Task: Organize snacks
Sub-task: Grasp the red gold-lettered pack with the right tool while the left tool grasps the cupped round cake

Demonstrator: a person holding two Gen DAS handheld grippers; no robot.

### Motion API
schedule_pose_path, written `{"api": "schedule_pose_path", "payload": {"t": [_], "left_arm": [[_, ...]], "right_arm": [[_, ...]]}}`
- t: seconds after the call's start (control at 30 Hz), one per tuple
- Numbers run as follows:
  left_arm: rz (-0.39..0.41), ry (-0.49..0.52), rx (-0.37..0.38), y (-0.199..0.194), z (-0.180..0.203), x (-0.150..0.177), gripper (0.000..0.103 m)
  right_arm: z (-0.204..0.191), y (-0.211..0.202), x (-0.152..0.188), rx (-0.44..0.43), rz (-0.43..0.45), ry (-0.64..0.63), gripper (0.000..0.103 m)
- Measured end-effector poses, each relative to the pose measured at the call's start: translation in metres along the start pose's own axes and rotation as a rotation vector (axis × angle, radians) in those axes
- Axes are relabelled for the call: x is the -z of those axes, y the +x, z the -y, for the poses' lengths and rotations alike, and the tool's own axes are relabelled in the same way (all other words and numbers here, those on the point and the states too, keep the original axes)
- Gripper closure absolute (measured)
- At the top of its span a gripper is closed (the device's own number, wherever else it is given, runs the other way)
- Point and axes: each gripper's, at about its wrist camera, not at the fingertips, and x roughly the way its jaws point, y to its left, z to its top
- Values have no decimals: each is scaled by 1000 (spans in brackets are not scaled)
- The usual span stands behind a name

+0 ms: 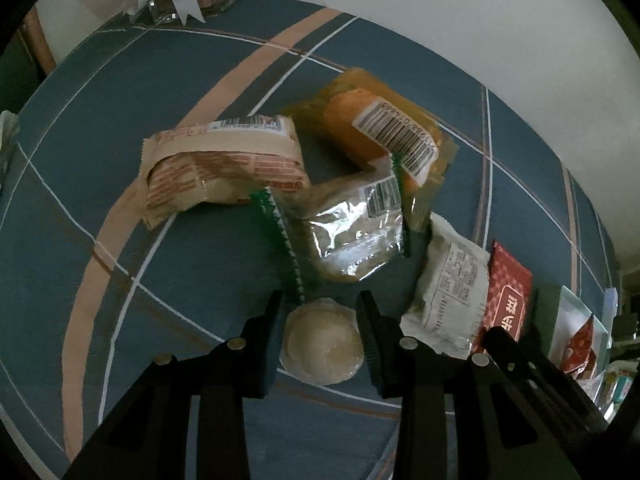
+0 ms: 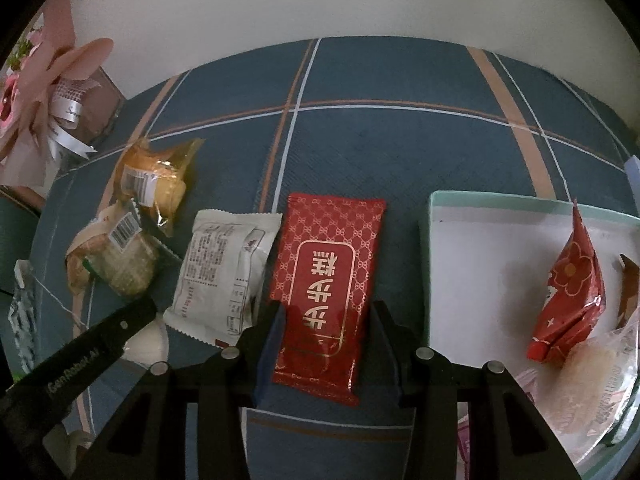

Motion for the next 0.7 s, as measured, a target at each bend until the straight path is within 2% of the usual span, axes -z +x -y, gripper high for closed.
{"api": "schedule_pose_path", "payload": {"t": [0.3, 0.4, 0.43, 0.7], "left_arm": [[-12, 89, -18, 2, 13, 6, 66], [-14, 93, -17, 4, 17, 4, 65], [-14, 93, -15, 5, 18, 3, 64], [-21, 104, -19, 8, 23, 0, 61]], "right_arm": [[-10, 0, 1, 30, 5, -29, 55], [-14, 1, 3, 26, -7, -38, 42], [-15, 3, 3, 24, -11, -39, 41], [-22, 6, 8, 71, -15, -60, 41]]}}
